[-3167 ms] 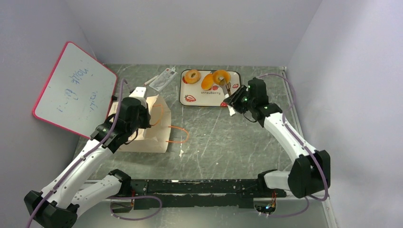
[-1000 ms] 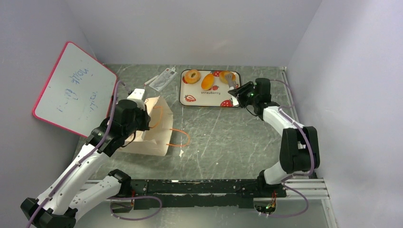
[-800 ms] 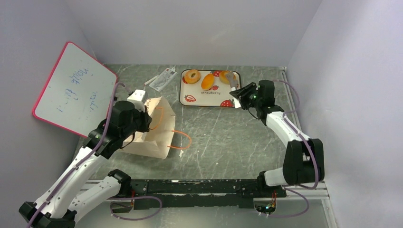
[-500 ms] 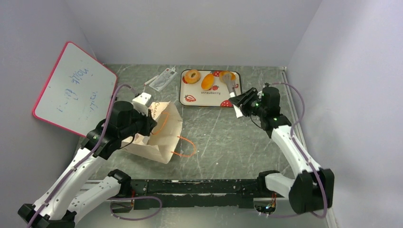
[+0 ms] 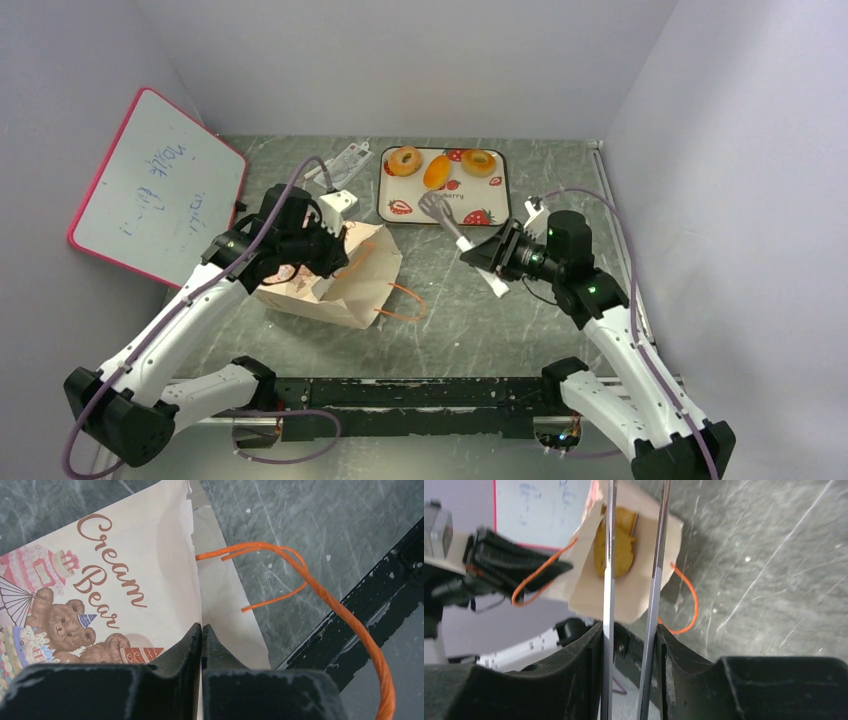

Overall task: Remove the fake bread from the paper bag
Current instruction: Take out the fake bread from the paper bag.

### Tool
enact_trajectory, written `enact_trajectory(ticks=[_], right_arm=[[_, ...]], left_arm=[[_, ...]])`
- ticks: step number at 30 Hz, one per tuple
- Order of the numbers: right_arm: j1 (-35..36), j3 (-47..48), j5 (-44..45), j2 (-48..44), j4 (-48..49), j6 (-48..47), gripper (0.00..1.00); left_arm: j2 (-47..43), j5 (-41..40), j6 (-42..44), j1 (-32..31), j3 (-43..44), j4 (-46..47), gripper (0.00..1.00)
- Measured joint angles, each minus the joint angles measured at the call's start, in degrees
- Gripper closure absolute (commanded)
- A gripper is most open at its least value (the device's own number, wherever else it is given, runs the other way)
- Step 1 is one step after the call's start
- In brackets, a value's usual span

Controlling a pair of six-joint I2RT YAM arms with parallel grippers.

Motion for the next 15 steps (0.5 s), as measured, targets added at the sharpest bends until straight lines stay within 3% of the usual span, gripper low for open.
enact_trajectory(ticks=[15], right_arm=[[4.55, -6.49, -11.32, -8.24, -8.59, -3.28, 0.60]], left_arm=[[0.50, -0.48, 3.72, 0.00, 1.16, -2.58, 0.93]])
